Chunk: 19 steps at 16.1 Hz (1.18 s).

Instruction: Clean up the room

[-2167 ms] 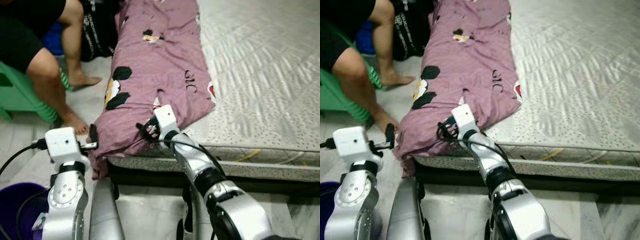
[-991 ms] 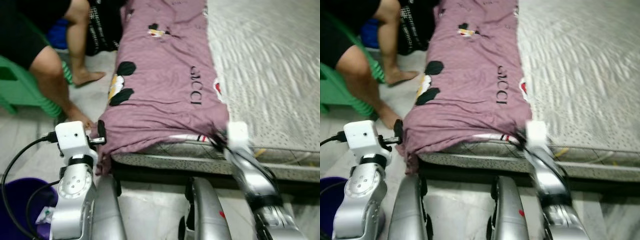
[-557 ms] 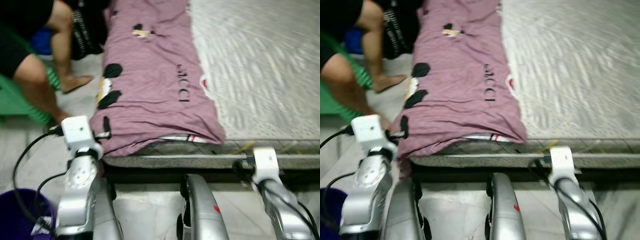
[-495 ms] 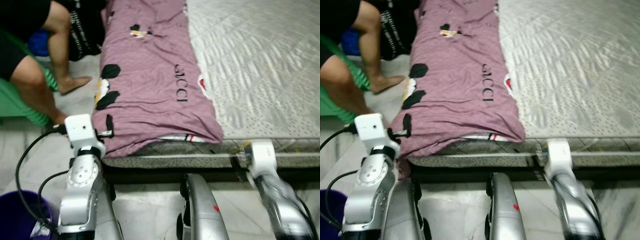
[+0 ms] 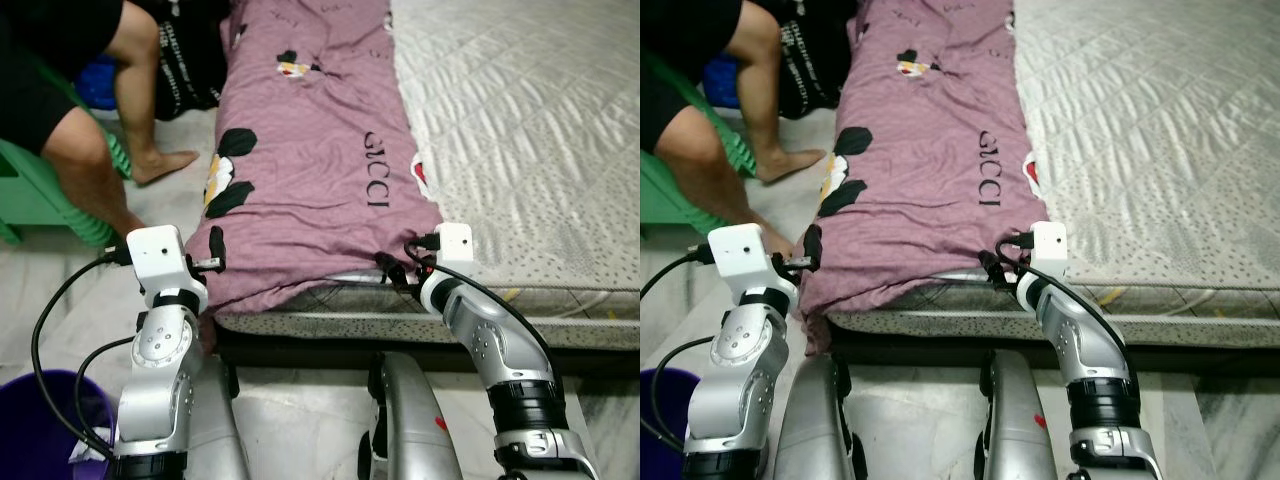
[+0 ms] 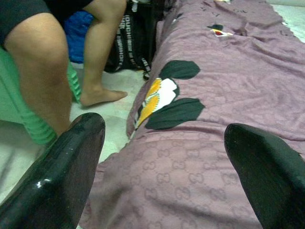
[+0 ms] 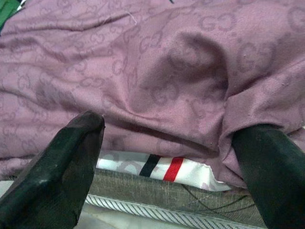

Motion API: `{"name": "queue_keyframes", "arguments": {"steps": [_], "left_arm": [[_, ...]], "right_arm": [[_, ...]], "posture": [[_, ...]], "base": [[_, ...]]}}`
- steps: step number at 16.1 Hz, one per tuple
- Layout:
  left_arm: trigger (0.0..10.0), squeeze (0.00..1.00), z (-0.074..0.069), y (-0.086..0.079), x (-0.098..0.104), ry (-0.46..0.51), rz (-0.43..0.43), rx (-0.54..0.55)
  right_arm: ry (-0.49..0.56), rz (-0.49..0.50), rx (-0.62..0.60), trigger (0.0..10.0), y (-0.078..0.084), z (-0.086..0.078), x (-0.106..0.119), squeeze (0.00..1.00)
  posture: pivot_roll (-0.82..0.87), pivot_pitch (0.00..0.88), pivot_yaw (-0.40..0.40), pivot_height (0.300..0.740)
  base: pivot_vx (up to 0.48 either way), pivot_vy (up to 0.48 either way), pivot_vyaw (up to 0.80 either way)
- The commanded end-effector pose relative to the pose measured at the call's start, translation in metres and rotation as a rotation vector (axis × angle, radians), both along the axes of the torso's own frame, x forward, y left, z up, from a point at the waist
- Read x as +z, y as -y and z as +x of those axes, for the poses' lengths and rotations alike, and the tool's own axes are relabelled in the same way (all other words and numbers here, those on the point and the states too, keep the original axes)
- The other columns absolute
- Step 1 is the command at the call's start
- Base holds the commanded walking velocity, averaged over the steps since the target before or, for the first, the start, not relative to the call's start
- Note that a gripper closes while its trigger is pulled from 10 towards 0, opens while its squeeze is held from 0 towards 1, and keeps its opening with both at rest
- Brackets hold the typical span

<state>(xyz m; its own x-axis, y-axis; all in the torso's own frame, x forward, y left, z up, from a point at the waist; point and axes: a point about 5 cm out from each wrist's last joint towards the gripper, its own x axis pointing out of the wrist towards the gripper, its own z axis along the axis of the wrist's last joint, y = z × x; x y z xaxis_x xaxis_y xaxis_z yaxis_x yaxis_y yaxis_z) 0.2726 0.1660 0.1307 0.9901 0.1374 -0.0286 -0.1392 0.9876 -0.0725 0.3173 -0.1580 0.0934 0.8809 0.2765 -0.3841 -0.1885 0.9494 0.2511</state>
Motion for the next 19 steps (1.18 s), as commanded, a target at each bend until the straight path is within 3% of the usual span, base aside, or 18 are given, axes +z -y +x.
{"name": "queue_keyframes", "arguments": {"steps": [1,14,15,16,18,19], "left_arm": [[10.0,0.0,0.0,0.0,-0.001,0.001,0.002,-0.004],[10.0,0.0,0.0,0.0,-0.001,0.001,0.002,-0.004],[10.0,0.0,-0.001,-0.004,0.0,0.003,0.015,0.01],[10.0,0.0,-0.002,-0.005,0.0,0.002,0.02,0.016],[10.0,0.0,-0.001,-0.005,0.0,0.004,0.02,0.015],[10.0,0.0,-0.001,-0.005,0.001,0.007,0.019,0.016]], "right_arm": [[-0.025,-0.01,-0.013,10.0,0.002,-0.003,-0.006,0.0],[-0.025,-0.01,-0.013,10.0,0.002,-0.003,-0.006,0.0],[0.05,-0.182,-0.173,10.0,0.013,0.016,-0.004,0.0],[0.088,-0.272,-0.247,10.0,0.02,0.019,-0.003,0.0],[0.078,-0.305,-0.269,10.0,0.024,0.017,-0.005,0.0],[0.131,-0.341,-0.323,10.0,0.03,0.016,0.003,0.0]], "posture": [[0.03,0.077,-0.012,0.537],[0.03,0.077,-0.012,0.537],[0.06,0.079,-0.001,0.537],[0.06,0.079,-0.002,0.537],[0.06,0.079,-0.002,0.537],[0.06,0.079,0.0,0.537]], "base": [[0.0,0.0,0.0],[0.0,0.0,0.0],[0.0,0.0,0.0],[0.0,0.0,0.0],[0.0,0.0,0.0],[0.0,0.0,0.0]]}}
